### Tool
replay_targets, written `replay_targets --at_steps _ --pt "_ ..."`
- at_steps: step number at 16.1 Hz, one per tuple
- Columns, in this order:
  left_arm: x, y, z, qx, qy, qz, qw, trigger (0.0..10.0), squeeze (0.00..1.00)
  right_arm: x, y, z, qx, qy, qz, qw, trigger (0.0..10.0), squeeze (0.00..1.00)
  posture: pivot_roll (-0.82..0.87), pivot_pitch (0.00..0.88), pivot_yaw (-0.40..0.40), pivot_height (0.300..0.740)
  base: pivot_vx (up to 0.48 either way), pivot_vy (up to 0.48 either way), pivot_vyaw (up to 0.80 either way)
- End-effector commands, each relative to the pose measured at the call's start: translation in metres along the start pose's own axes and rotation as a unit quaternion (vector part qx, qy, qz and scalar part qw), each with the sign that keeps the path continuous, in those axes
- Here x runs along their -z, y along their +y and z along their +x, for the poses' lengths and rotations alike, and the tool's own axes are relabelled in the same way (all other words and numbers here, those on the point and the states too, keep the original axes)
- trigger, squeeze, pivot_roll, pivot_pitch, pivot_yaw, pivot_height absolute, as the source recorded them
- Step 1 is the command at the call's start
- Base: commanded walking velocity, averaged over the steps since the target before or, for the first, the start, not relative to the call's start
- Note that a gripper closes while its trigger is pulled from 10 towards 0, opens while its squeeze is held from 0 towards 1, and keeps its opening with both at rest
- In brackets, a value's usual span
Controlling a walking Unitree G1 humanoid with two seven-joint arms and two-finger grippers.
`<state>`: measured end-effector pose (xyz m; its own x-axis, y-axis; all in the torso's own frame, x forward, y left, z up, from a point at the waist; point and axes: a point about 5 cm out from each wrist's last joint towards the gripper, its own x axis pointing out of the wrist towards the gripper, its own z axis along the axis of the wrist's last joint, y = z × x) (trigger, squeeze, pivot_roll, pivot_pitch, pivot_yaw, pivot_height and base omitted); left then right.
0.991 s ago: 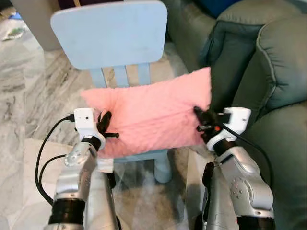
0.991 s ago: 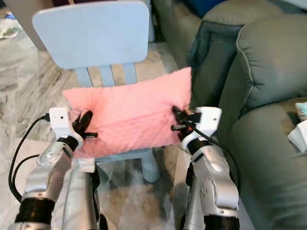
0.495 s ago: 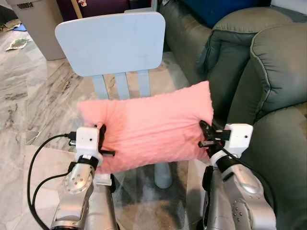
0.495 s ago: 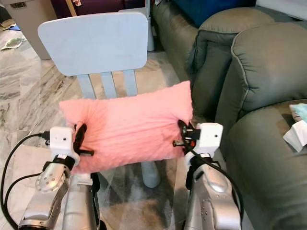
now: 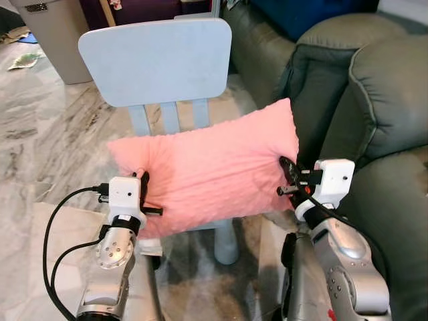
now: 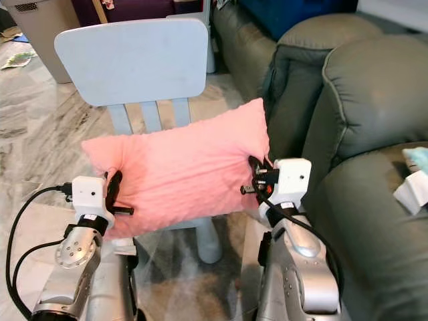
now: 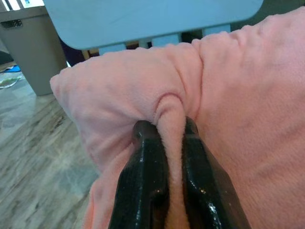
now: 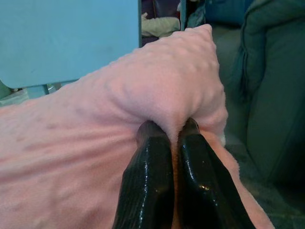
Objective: Move the pillow to the sofa
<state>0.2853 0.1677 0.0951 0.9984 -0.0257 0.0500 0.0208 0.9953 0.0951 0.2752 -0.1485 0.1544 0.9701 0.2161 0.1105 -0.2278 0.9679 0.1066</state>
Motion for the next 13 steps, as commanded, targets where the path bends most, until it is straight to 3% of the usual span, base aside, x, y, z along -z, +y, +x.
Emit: replay_targets --at_steps 1,6,13 --pt "-0.003 0.01 0.001 -0.03 -0.007 0.001 1.0 10.0 0.0 -0.009 0.002 0.004 -0.009 -0.015 -0.002 1.0 10.0 0.0 -0.13 0.008 0.019 0.412 0.0 0.0 0.0" --pt "0.005 0.008 -0.007 -0.055 0.001 -0.016 0.998 10.0 0.0 -0.014 -0.003 0.013 -0.027 -0.008 -0.011 1.0 10.0 0.0 -0.11 0.011 -0.042 0.412 0.0 0.0 0.0" --pt "0.004 0.01 -0.011 -0.05 0.004 -0.01 0.999 10.0 0.0 -0.013 -0.006 0.01 -0.003 -0.01 0.006 1.0 10.0 0.0 -0.11 0.036 -0.023 0.412 0.0 0.0 0.0"
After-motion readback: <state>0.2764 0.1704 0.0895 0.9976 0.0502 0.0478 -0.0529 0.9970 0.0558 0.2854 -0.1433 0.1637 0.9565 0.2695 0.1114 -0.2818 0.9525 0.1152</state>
